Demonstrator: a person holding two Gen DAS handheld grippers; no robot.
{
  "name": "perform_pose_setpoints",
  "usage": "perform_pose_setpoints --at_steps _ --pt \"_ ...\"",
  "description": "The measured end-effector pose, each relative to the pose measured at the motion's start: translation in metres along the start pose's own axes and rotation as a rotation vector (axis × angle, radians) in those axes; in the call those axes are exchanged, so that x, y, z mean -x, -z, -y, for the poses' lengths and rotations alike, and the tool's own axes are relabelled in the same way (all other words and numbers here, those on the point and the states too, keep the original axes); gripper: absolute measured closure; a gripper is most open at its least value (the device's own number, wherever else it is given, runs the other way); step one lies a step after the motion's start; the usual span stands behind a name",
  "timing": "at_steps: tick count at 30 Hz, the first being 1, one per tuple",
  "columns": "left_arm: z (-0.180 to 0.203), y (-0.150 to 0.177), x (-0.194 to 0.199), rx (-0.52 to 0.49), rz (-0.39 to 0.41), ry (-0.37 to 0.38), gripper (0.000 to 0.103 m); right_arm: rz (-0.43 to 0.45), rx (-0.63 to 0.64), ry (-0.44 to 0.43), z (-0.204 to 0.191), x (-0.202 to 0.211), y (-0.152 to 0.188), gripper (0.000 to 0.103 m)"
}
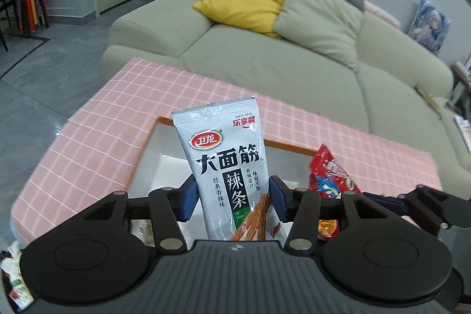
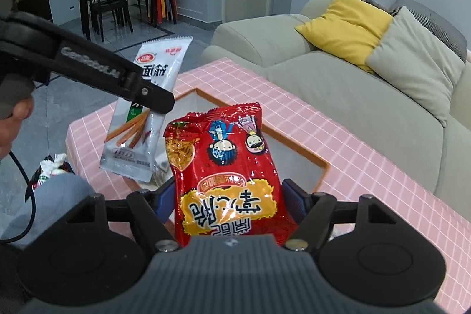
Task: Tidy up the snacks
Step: 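Carry both packets into the box and open both tools to release them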
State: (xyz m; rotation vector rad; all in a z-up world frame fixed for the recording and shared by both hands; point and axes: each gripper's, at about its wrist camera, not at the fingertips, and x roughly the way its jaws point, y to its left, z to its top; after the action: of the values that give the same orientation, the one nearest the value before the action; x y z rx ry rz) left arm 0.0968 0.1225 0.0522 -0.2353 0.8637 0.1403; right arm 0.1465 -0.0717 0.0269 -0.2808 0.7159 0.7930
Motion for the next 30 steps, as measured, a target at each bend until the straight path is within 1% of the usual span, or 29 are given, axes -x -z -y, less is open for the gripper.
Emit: perform_pose_setpoints --at_steps 5,11,19,30 --pt "-0.013 -0.014 -0.023 -0.009 -0.054 -0.038 0.046 -0.005 0.047 -0.005 -0.013 -0.025 -0.013 0.032" --pt "-0.026 -0.016 -0.060 -0.036 -0.149 -0.085 0.046 -0.065 0.105 0.010 -0.017 -0.062 -0.020 0.032" --pt "-0.046 -0.011 -0.111 -0.025 -0.280 -0.132 0.045 -0.181 0.102 0.010 -0.011 -0.113 -0.017 0.032" --pt "-0.048 0.001 -0.160 -0.046 -0.422 -0.169 0.045 -0.331 0.164 0.015 -0.014 -0.169 -0.013 0.032"
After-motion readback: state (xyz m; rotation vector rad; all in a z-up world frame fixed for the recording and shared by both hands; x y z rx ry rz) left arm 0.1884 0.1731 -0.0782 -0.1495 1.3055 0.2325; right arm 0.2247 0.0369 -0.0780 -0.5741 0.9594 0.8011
